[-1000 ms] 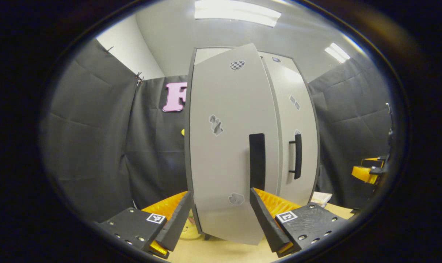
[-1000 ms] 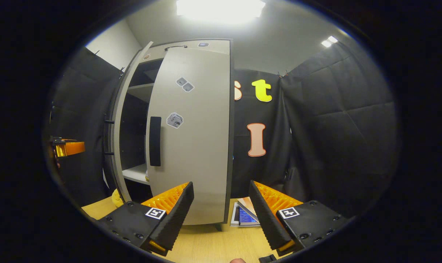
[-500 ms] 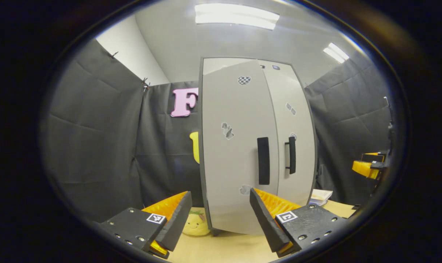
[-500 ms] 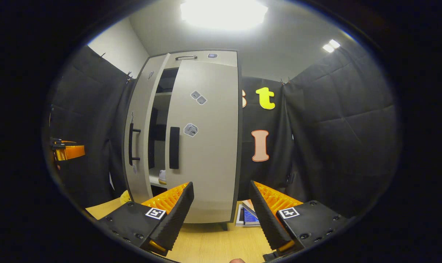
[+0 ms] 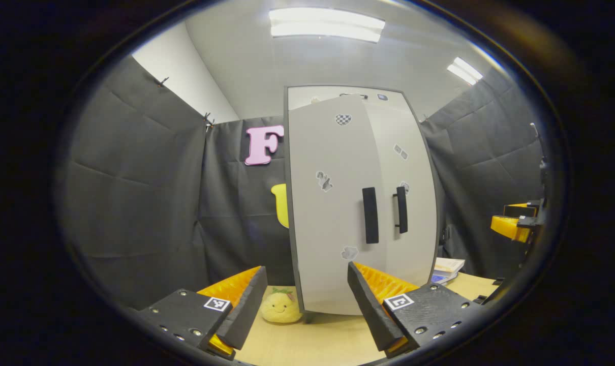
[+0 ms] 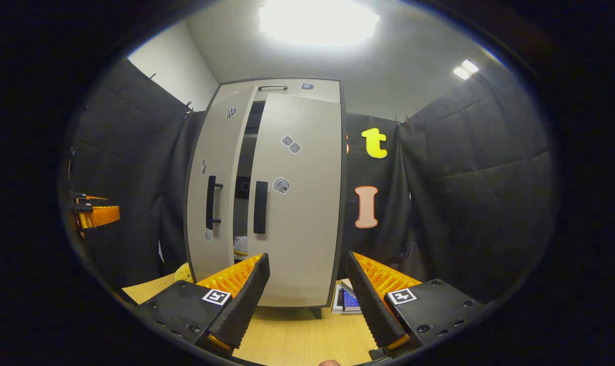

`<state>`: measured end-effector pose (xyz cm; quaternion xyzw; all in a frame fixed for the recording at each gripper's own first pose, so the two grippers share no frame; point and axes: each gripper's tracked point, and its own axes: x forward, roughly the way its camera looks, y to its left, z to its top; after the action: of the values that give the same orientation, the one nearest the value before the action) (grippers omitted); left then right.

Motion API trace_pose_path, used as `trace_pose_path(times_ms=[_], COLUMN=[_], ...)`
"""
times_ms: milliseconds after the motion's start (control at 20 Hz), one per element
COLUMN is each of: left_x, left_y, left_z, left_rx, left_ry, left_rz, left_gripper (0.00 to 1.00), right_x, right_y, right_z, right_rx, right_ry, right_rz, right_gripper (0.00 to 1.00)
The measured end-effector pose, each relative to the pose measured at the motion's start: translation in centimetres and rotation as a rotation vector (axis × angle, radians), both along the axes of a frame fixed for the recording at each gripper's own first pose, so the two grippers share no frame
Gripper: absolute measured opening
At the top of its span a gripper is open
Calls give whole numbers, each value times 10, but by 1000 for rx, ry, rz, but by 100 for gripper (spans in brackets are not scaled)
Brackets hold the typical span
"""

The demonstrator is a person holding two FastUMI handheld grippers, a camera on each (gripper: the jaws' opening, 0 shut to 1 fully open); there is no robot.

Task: Grab one shoe with the right hand and put it into the shoe cabinet, grab the other shoe with the left hand and put it into the shoe cabinet; then close the right door with the right hand and the left door with the left hand.

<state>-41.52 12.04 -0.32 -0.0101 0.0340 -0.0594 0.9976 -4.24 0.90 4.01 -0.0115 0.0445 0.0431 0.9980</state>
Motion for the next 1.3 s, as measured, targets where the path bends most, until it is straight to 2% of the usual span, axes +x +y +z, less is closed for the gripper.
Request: trace_pose_path(times_ms=[150,200,400,450,500,550,950,1000,1250,1300], left_x=[-1,-1,-1,-1,-2,-2,-1,-2,-4,-5], left_y=[3,5,7,9,10,11,16,16,11,10], left_z=[0,0,0,0,-1,-1,-4,-3,2,2], left_rx=[7,9,3,7,9,8,10,10,17,18], left_ry=[2,3,5,6,6,8,21,19,10,8], left_rz=[-2,0,-9,-8,-8,-8,-5,-4,-6,-6], left_gripper=[94,94,94,94,94,94,94,94,94,94], right_x=[-3,-4,-6,-7,-7,-8,-8,-8,-9,-8], right_y=[3,4,7,8,9,11,14,15,14,13], right_z=[3,3,3,2,1,2,8,8,8,7], right_rx=[3,4,2,3,4,4,-7,-6,-3,-2], right_ry=[-8,-11,-11,-11,-11,-11,-27,-30,-34,-34], right_rz=[-2,-3,-10,-12,-11,-11,-9,-7,-4,-4], right_gripper=[94,96,94,96,94,96,96,94,96,94])
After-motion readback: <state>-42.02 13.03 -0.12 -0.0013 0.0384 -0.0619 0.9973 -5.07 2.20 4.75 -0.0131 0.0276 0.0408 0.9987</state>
